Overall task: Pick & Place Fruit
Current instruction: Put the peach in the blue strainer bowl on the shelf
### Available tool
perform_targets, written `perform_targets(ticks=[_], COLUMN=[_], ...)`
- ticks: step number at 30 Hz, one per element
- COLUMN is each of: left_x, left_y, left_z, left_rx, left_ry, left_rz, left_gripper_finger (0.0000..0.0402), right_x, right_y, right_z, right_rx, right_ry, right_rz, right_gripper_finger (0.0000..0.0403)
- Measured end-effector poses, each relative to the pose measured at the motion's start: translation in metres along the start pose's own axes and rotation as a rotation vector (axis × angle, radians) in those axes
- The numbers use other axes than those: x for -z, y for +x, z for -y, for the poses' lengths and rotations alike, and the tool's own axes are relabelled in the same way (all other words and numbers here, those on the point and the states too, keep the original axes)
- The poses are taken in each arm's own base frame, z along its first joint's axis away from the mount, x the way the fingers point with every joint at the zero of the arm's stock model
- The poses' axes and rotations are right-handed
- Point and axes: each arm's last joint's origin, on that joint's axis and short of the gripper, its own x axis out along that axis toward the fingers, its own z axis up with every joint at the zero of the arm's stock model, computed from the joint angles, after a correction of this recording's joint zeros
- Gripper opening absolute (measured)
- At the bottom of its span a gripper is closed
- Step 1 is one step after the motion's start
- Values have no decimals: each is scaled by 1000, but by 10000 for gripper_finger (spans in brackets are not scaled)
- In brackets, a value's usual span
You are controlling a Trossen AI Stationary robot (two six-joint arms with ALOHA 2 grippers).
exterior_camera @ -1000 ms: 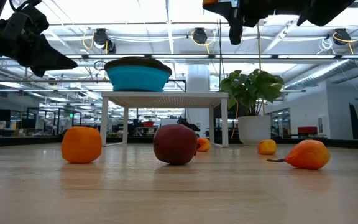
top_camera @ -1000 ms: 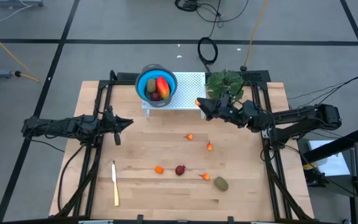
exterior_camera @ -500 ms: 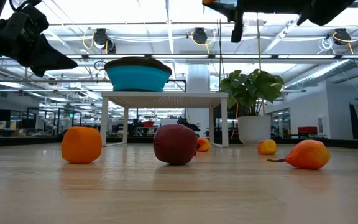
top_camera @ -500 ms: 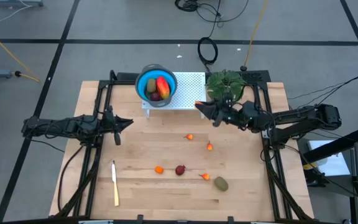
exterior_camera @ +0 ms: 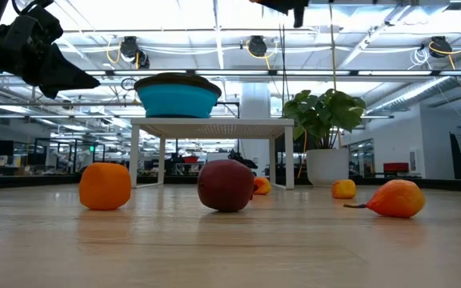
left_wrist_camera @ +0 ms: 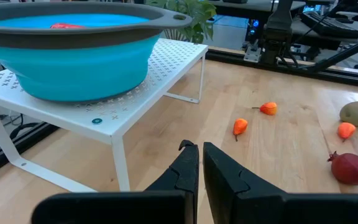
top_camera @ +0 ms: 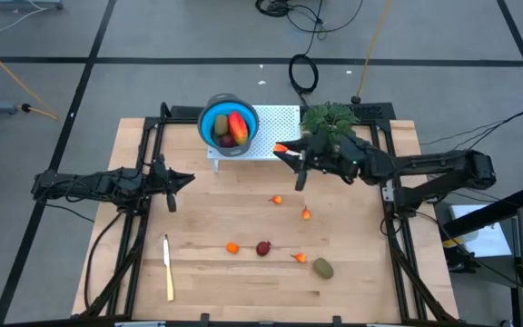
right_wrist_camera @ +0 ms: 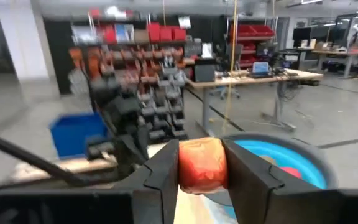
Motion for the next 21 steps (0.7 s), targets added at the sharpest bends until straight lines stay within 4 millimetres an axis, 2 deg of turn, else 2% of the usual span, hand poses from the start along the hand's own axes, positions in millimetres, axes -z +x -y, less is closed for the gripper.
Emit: perform_targets(ticks=[4, 10, 16, 21], left_x=[0, 0, 0, 0], left_y=[0, 0, 0, 0], left_z=[0, 0, 0, 0], left_rx=[0, 0, 5, 6], left_ry=[0, 0, 0, 1], left_rz=[0, 0, -1, -2], left_gripper_finger=[21, 21, 21, 21], right_x=[-10, -5, -1, -4], right_y=[19, 56, 91, 114], right_z=[3, 14, 31, 44], right_rx=[23, 66, 109, 72], right_ry=[-101, -200, -239, -213], right_rz=[-25, -82, -155, -208], right_gripper_finger=[105, 105, 105, 105])
